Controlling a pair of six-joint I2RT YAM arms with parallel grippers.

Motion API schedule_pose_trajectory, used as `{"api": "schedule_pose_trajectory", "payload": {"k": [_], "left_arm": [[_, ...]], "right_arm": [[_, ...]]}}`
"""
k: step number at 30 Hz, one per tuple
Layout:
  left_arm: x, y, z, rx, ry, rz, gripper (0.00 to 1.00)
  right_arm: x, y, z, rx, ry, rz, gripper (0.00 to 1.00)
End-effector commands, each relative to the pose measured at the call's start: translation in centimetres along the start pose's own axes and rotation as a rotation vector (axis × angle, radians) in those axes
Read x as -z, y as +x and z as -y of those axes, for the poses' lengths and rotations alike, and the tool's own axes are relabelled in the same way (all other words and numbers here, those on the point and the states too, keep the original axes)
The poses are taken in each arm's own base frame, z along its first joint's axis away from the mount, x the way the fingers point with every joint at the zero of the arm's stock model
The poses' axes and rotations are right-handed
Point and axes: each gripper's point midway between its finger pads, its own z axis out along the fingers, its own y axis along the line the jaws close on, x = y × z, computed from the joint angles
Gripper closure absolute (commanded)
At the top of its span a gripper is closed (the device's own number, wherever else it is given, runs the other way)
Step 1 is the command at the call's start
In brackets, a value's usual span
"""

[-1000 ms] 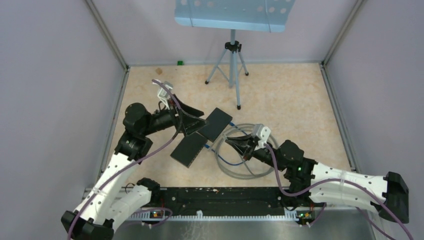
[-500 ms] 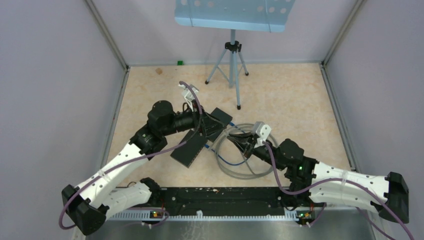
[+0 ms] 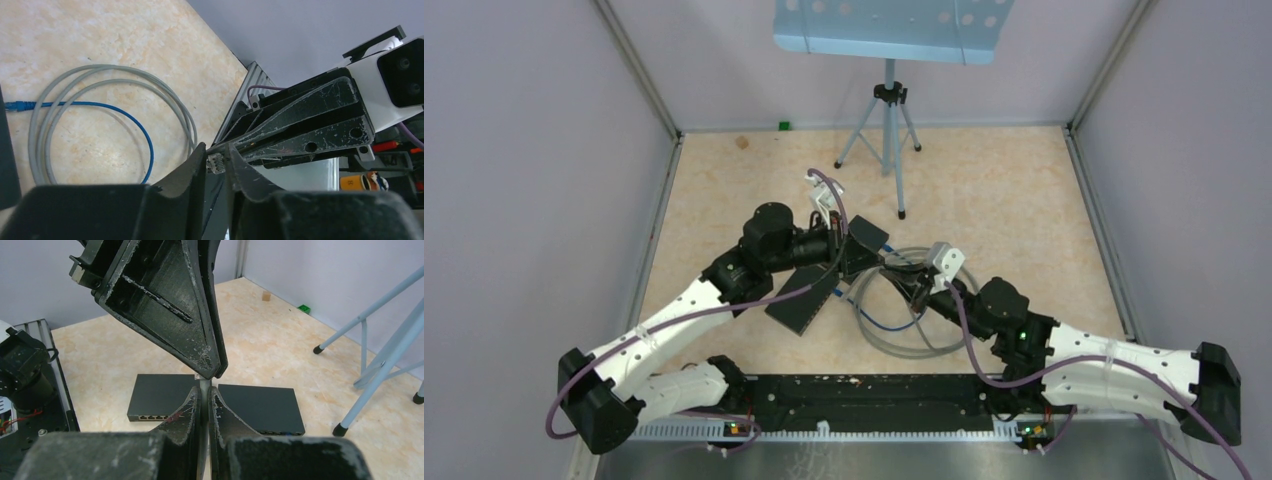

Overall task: Insert the plug into the switch port
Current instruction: Pick up the connector from the center of the board.

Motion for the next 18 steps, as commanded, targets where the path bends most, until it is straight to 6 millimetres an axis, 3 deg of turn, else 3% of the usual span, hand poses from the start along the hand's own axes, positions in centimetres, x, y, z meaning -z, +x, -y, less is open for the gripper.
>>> {"api": "schedule_pose_trajectory", "payload": {"k": [1,4,7,8,13,15,18], "left_arm": [[-0.3,-0.9,1.6,-0.033,0.059,0.003,0.81],[-0.5,-0.8,2.1,-0.044,0.096,-0.008,0.99],[-0.6,-0.4,2.1,-0.059,0.111,-0.021,1.00],[-0.5,-0.4,2.1,-0.074,0.115,-0.017,1.00],[0.9,-1.2,1.7,-0.235,0.078,0.057,1.00],[1.8,-1.6,2.2,-0.336,0.094,0.102,1.00],[3.4,-2.5,2.7,-0.470,0.093,0.195,1.00]], "right_arm": [[-0.5,-4.0,0.7,-0.001,0.038,0.098,1.00],[-0.4,-3.8,1.1,-0.002,0.062,0.088,1.00],[-0.4,-3.7,1.2,-0.006,0.067,0.067,0.99],[-0.4,-3.6,1.2,-0.012,0.067,0.053,0.94],[0.3,-3.4,0.7,-0.044,0.038,-0.014,0.43],[0.9,-3.7,0.3,-0.053,0.005,-0.022,0.34],[1.6,-4.1,-0.6,-0.048,-0.055,-0.035,0.33]]}}
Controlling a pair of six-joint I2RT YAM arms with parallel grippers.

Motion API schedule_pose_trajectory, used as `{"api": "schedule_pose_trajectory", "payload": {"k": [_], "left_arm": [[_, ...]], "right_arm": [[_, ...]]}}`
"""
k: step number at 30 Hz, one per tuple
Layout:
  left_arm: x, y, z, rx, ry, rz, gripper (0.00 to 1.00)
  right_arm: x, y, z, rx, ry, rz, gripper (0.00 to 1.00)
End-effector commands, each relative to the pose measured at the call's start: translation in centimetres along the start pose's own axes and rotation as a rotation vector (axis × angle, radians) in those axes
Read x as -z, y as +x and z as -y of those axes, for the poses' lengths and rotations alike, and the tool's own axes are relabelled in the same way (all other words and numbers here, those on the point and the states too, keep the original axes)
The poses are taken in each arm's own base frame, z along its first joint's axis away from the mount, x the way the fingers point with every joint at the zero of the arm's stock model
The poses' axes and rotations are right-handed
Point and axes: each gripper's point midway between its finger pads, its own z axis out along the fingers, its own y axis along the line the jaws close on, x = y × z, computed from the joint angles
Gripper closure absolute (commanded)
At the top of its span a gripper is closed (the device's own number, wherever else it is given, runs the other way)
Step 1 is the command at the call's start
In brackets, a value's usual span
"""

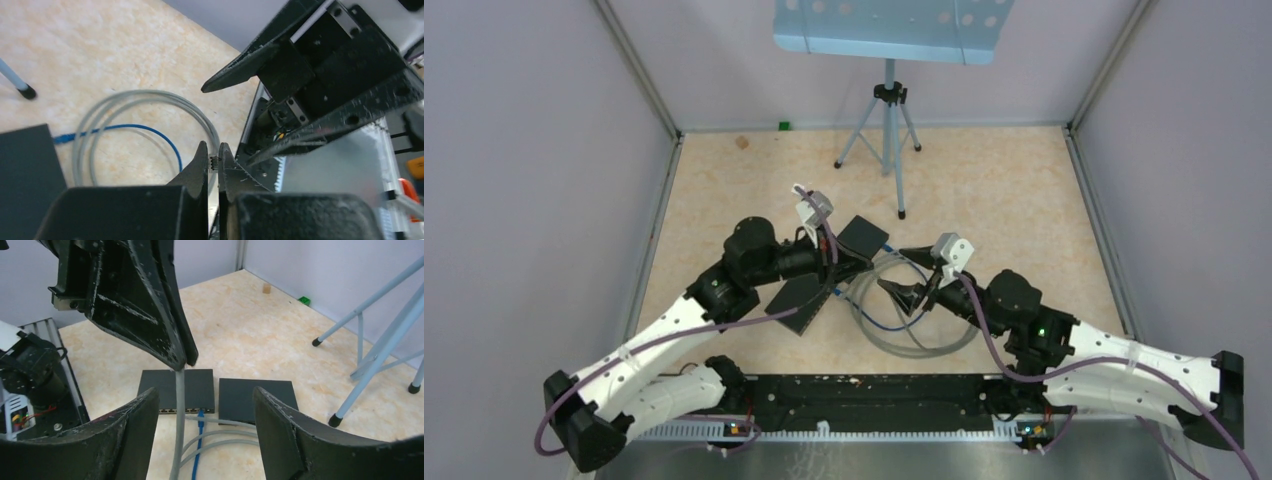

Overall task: Insert the plug into the switch port
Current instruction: Pick up the connector from the center of the board.

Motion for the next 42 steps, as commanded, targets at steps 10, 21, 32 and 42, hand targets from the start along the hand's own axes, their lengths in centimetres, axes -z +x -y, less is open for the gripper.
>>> {"api": "schedule_pose_trajectory", "payload": {"k": [10,21,32,42], "left_arm": [[7.6,-0.8,9.7,-0.919,0.472,0.352,1.00],[9.3,4.9,11.5,-1.254,0.843,0.249,1.00],[9.3,5.5,11.6,-1.322,0.913,0.260,1.00],[9.1,5.3,11.4,-1.338,0.888,0.262,0.83]], "right_arm": [[2.8,-6.2,-6.8,-0.027,-0.490,0.028,0.37],[2.5,-2.4,-12.4,-0.125,-0.859,-0.107,0.39],[2.6,-2.4,-14.6,-0.204,-1.033,-0.116,0.46],[0.8,-1.2,-14.3,-0.218,-0.980,-0.143,1.00]]}}
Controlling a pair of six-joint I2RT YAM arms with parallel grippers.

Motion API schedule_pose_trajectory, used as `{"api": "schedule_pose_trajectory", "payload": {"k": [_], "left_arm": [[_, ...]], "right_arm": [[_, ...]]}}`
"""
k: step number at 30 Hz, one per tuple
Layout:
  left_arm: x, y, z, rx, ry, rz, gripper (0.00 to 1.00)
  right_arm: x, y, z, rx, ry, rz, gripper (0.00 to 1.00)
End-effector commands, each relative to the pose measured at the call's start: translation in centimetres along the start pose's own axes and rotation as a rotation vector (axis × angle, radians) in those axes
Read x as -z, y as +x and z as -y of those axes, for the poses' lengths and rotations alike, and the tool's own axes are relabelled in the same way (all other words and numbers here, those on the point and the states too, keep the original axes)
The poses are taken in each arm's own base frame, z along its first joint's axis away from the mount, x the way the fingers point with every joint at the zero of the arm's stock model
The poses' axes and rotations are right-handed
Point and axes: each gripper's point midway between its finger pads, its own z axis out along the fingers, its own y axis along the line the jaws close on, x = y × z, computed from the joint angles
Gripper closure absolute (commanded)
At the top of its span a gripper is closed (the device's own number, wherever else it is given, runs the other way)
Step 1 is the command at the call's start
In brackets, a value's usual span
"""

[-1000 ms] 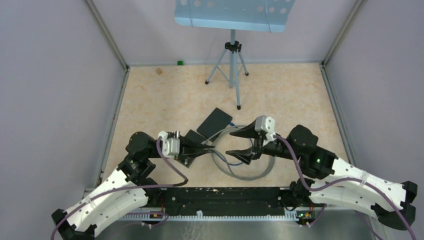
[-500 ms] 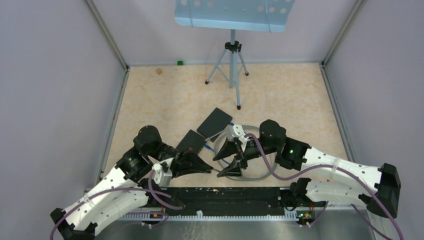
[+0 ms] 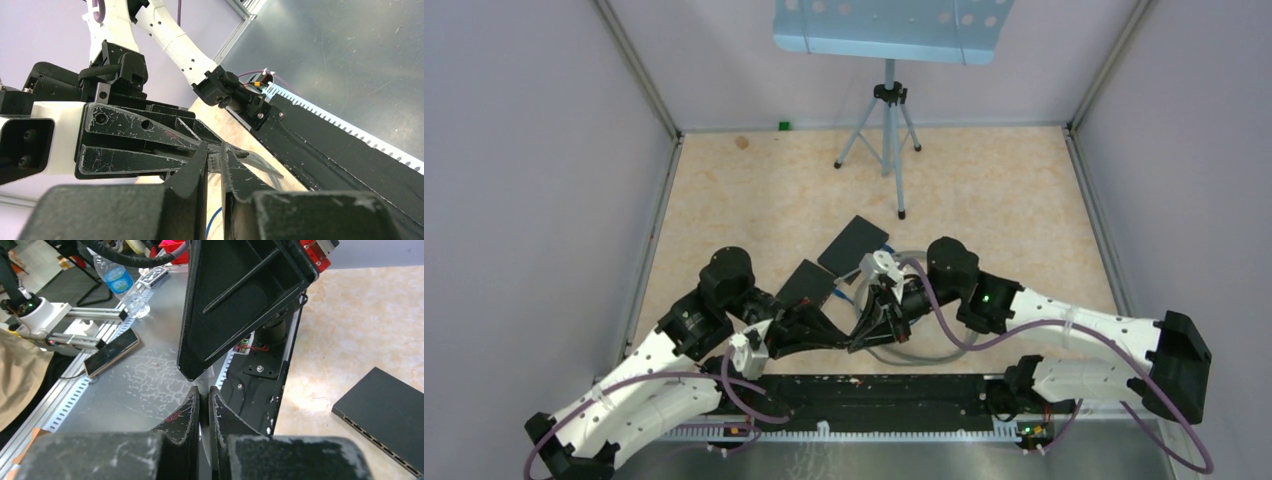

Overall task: Insert the plug into the switch port
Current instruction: Pick up the connector from the center of the board.

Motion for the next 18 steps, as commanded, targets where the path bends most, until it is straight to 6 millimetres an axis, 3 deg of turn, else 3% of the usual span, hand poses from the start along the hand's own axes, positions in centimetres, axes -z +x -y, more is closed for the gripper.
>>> {"api": "schedule_pose_trajectory", "payload": {"k": [1,2,3,4,9,11,14,18], "left_arm": [[0.0,-1.6,-1.0,-0.082,0.003,0.029,0.78],[0.0,-1.6,-1.0,-0.068,-0.001,0.024,0.61],[0.0,-1.6,-1.0,-0.061,-0.004,0.022,0.28],[0.0,-1.6,-1.0,-0.053,-0.005,0.021,0.05],[0.3,-1.7,-1.5,0.022,-0.071,0.001,0.01],[0.7,-1.7,-3.1,0.111,-0.198,-0.010,0.01],[3.2,0.1,-7.6,0.382,-0.610,-0.030,0.01],[4.2,0.8,-8.4,0.485,-0.713,-0.052,0.01]], "right_arm": [[0.3,-3.2,1.0,0.108,0.076,0.070,1.00],[0.6,-3.4,1.7,0.124,0.134,0.084,1.00],[1.1,-3.6,2.1,0.149,0.178,0.099,1.00],[1.6,-3.8,2.4,0.177,0.217,0.114,1.00],[4.8,-5.3,3.2,0.348,0.411,0.183,1.00],[6.2,-5.5,4.0,0.390,0.504,0.182,1.00],[8.1,-6.1,5.3,0.431,0.637,0.175,1.00],[10.1,-7.3,6.2,0.484,0.761,0.192,1.00]]}}
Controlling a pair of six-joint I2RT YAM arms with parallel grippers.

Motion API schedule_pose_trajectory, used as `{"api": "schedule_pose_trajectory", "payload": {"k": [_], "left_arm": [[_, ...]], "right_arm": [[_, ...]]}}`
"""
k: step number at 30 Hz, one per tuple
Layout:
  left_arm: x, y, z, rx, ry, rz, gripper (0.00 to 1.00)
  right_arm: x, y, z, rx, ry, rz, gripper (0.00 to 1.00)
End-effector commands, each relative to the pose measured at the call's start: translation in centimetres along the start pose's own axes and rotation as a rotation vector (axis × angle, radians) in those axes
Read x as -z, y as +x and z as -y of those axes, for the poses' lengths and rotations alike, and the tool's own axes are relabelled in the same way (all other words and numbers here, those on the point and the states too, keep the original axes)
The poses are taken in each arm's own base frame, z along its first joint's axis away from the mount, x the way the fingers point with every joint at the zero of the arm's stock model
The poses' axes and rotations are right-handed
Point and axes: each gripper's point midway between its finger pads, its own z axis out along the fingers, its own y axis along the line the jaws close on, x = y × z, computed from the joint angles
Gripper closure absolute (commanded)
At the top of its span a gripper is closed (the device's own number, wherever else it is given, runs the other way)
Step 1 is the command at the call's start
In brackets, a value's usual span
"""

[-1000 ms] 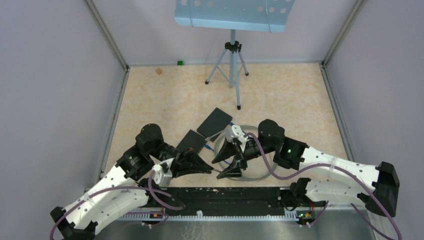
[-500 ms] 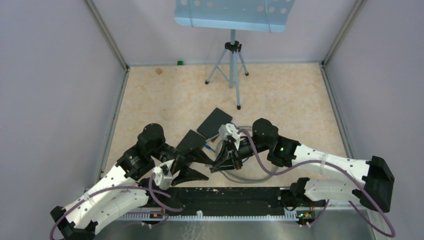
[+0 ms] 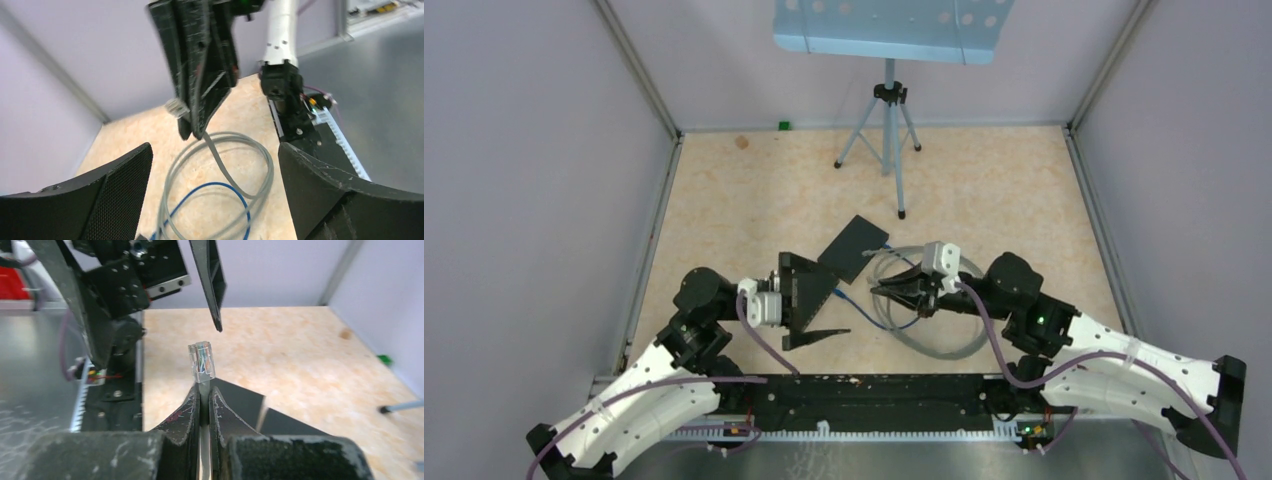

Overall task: Insert the plug into the switch port
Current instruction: Pick up the connector from the center of the board.

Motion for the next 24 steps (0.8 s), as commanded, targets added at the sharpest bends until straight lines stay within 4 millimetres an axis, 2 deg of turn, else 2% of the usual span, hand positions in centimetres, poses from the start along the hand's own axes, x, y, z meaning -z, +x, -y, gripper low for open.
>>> {"api": "schedule_pose_trajectory", "payload": {"k": [1,5,7,10,16,19,24], "left_arm": [[0.6,-1.9,-4.4,0.241,-0.294,0.056,0.01],[2.3,-1.5,-8.5,0.441,-0.584,0.050,0.01],[2.5,-1.3,-9.2,0.478,-0.630,0.029,0.01],[1.8,-1.3,-9.6,0.485,-0.609,0.026,0.01],[-0.6,-2.0,-9.0,0.429,-0.450,0.052,0.01],[-1.2,-2.6,-9.2,0.361,-0.409,0.063,0.01],[-1.6,-3.8,-10.3,0.271,-0.403,0.091,0.01]], "right_arm": [[1.2,-1.7,4.4,0.131,0.230,0.023,1.00],[2.0,-2.6,6.3,0.186,0.333,0.036,1.00],[2.2,-3.2,6.7,0.224,0.356,0.046,1.00],[2.3,-3.8,7.3,0.276,0.379,0.064,1.00],[1.8,-5.5,8.0,0.415,0.443,0.091,1.00],[1.4,-6.9,7.9,0.471,0.447,0.121,1.00],[0.5,-8.2,6.9,0.510,0.386,0.151,1.00]]}}
